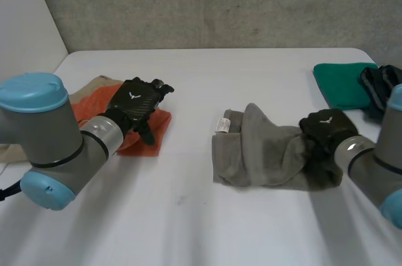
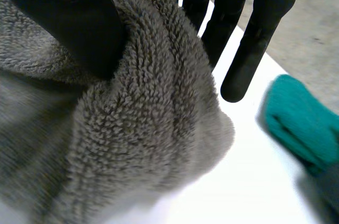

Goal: Fold the laundry.

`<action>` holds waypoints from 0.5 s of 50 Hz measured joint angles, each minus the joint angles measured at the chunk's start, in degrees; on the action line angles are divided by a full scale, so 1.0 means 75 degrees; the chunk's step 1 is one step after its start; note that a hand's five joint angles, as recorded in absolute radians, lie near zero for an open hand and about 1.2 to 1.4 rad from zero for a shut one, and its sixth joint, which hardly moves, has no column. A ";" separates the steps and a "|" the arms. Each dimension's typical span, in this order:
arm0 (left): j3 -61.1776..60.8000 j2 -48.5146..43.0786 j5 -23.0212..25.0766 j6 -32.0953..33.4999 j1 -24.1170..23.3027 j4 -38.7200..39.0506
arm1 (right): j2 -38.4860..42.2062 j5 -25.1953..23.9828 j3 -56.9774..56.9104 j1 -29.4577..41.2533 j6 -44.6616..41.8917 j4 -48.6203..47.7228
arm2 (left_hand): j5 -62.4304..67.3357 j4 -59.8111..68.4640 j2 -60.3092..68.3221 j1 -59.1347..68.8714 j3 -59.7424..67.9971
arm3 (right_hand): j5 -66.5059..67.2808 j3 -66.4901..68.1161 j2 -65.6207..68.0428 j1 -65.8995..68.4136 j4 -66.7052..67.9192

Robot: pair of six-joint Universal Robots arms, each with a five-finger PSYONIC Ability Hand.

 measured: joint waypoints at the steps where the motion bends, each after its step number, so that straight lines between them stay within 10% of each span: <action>1: -0.0055 0.0079 0.0003 -0.0038 -0.0016 0.0004 | -0.0053 -0.0013 0.0037 -0.0079 -0.0056 -0.0017 | 0.0000 0.0000 0.0000 0.0000 0.0000 | -0.0001 0.0000 -0.0001 -0.0001 0.0001; 14: -0.0517 0.0713 0.0037 -0.0157 -0.0286 0.0212 | -0.0578 -0.0423 0.0333 -0.0782 -0.0988 0.0028 | 0.0000 0.0001 0.0000 0.0000 0.0000 | -0.0093 -0.0128 -0.0116 -0.0074 -0.0131; 20: -0.0684 0.0922 0.0038 -0.0148 -0.0364 0.0251 | -0.0525 -0.0215 0.0155 -0.0548 -0.1544 0.0140 | 0.0000 0.0000 -0.0001 0.0000 0.0000 | -0.6598 -0.6865 -0.6868 -0.6252 -0.6936; 25: -0.0789 0.1069 0.0036 -0.0164 -0.0364 0.0257 | -0.0549 0.0132 0.0231 -0.0395 -0.2059 0.0290 | 0.0000 0.0000 0.0000 0.0000 0.0000 | -0.7020 -0.7481 -0.7332 -0.6610 -0.7505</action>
